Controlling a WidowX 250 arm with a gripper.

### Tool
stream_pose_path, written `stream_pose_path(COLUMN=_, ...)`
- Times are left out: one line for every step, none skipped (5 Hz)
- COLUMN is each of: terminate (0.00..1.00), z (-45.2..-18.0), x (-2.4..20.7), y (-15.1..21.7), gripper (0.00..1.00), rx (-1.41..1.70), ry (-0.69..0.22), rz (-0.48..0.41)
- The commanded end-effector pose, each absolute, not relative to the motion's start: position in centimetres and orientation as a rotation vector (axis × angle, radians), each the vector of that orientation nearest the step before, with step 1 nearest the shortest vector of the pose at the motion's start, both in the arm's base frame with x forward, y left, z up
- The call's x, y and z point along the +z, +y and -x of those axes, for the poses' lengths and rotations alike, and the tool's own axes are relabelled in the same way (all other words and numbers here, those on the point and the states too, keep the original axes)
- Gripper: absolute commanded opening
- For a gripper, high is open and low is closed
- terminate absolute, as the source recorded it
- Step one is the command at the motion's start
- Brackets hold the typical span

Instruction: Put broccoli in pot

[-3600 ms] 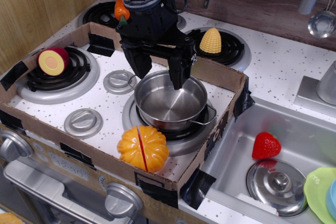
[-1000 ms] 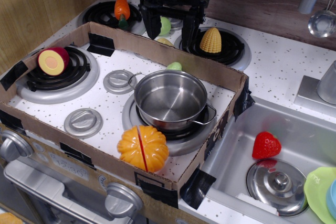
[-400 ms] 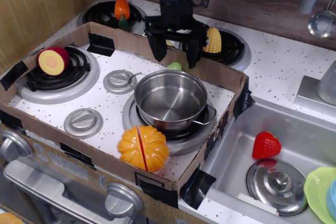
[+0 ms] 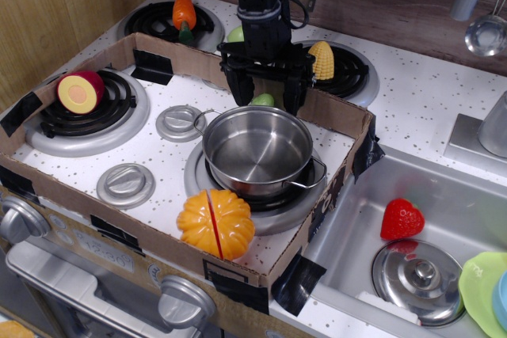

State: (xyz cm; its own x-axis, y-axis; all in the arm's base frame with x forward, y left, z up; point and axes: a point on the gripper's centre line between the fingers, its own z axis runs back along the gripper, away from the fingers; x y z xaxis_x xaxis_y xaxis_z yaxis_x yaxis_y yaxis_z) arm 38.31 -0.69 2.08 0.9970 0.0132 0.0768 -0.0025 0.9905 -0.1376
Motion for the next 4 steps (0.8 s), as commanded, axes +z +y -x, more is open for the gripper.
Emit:
stream_pose_path(terminate=0.0, z=-38.8, x=2.7, y=-0.9, gripper=0.0, rx=-0.019, ry=-0.111, rz=0.129)
stream_pose_path(terminate=0.0, z=-38.9, x=2.8, y=-0.8, gripper=0.0, rx=-0.044, ry=-0.115, rz=0.121)
stream_pose_path(terminate=0.0, z=-39.0, x=3.8, y=-0.5, gripper=0.0, rx=-0.054, ry=-0.131, rz=0.113)
stream_pose_path(terminate=0.0, z=-39.2, x=6.3, y=0.1, gripper=0.0, rx=-0.04, ry=-0.159, rz=0.085)
